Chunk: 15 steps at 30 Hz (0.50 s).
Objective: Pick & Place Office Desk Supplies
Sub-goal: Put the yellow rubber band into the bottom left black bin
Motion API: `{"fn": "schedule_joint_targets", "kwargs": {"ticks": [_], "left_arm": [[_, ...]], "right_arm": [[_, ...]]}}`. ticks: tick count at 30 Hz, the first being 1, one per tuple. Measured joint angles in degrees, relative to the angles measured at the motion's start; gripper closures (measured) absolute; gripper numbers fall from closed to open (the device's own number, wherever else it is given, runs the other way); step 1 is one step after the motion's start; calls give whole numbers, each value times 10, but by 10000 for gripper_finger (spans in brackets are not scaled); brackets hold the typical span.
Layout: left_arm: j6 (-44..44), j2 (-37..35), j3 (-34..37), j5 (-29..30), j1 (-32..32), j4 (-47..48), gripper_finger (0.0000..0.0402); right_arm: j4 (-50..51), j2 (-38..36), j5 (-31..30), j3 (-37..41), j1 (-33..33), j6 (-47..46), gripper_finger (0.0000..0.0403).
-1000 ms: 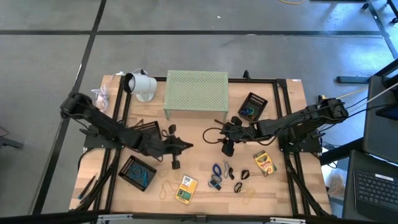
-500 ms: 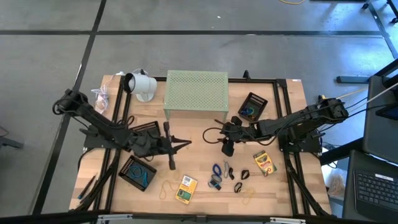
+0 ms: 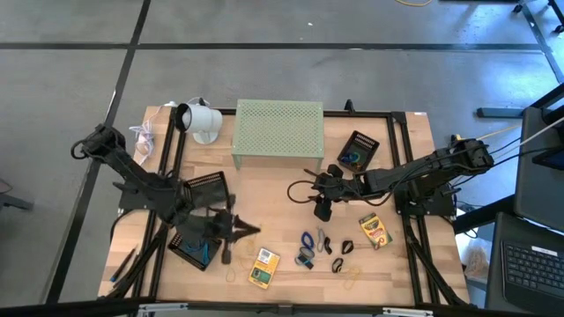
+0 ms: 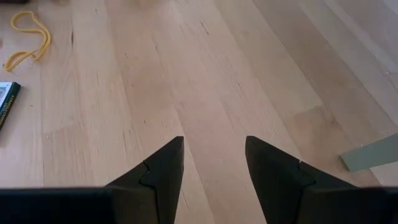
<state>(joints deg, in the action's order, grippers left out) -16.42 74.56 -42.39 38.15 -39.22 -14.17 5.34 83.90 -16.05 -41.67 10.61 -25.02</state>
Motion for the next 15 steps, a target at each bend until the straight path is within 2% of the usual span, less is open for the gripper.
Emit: {"fn": "schedule_joint_targets", "kwargs": {"ticks": [6, 12, 15], "left_arm": [[-244, -17, 0, -27, -51, 195, 400], [-477, -53, 0, -127, -96, 392, 400], [-539, -67, 0, -177, -120, 459, 400]], "right_arm": [[0, 0, 0, 0, 0, -5, 227], [0, 0, 0, 0, 0, -14, 227], [0, 0, 0, 0, 0, -14, 227]]}}
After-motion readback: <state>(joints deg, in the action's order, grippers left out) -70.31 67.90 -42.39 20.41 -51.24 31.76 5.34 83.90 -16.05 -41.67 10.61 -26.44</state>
